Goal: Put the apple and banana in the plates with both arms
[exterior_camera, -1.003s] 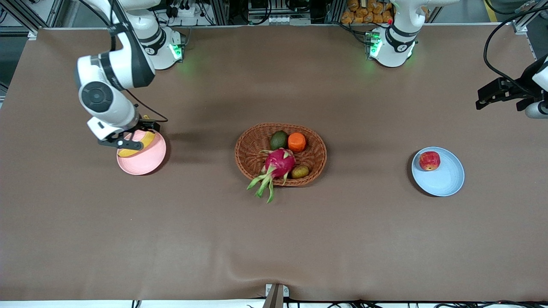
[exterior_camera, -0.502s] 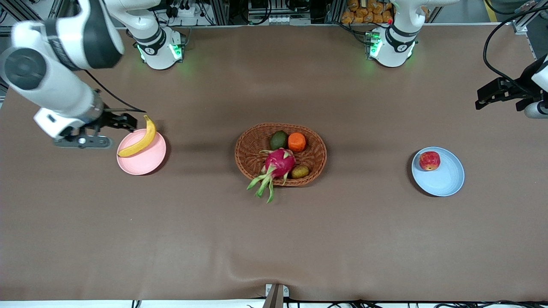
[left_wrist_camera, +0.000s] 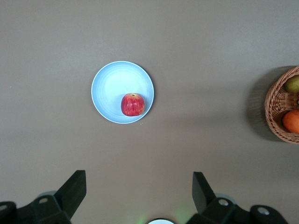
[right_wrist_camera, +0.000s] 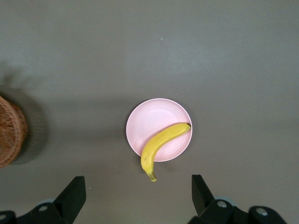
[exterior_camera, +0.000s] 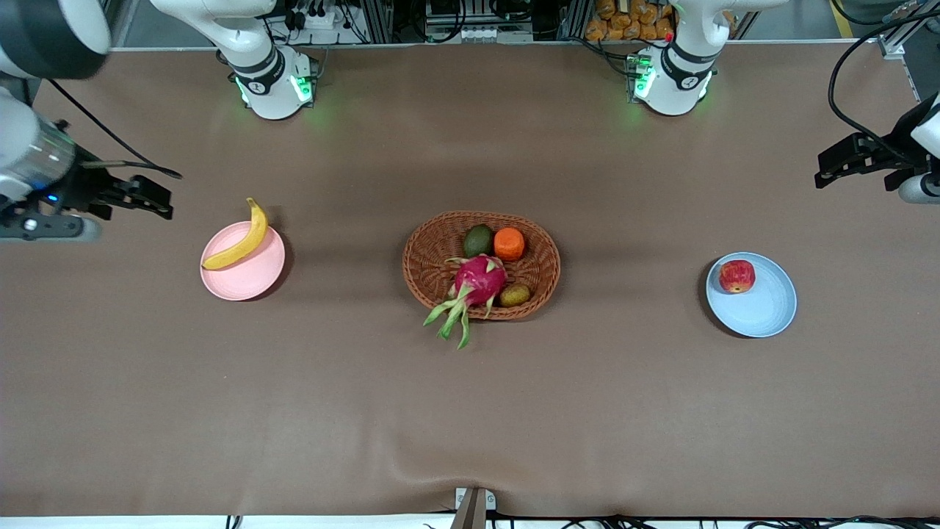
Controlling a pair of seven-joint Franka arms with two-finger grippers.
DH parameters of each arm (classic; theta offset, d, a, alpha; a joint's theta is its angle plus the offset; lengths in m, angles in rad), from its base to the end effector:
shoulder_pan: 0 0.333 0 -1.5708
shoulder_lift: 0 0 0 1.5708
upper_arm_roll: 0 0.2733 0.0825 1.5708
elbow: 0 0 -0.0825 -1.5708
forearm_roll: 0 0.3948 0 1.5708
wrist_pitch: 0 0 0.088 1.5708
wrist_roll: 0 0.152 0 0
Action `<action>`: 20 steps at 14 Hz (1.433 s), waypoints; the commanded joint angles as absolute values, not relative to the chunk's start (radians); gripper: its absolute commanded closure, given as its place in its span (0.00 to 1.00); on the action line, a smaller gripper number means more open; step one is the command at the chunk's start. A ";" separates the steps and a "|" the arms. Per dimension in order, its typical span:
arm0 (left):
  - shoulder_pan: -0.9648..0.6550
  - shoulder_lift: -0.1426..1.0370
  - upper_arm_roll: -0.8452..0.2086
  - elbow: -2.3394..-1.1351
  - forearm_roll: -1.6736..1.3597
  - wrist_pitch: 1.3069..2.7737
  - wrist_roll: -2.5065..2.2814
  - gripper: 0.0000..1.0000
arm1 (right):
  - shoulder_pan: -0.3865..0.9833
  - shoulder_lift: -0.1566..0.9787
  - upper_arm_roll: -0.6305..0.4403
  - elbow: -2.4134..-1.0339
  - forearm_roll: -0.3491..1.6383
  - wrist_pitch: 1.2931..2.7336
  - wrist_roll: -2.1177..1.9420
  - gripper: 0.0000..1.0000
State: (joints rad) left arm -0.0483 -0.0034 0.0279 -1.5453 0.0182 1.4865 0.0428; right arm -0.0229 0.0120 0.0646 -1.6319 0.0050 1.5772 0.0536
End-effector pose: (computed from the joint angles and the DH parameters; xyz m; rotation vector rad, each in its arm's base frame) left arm 0.5532 -0.0084 0.5438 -3.1214 0.0971 0.0868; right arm 0.5627 0.0241 0.5012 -3.1372 0.0189 0.1049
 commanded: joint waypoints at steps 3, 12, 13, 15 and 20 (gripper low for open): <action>-0.048 0.005 0.026 -1.528 0.005 1.473 0.035 0.00 | -0.049 0.044 0.075 -1.511 0.048 1.479 0.034 0.00; -0.051 0.005 0.025 -1.526 0.005 1.473 0.035 0.00 | -0.049 0.048 0.074 -1.454 0.018 1.488 0.035 0.00; -0.051 0.005 0.025 -1.526 0.005 1.473 0.035 0.00 | -0.055 0.049 0.072 -1.454 0.024 1.491 0.034 0.00; -0.051 0.005 0.025 -1.526 0.005 1.473 0.035 0.00 | -0.041 0.049 0.072 -1.453 0.015 1.493 0.034 0.00; -0.051 0.005 0.025 -1.526 0.005 1.473 0.034 0.00 | 0.047 0.049 -0.032 -1.451 0.014 1.493 0.031 0.00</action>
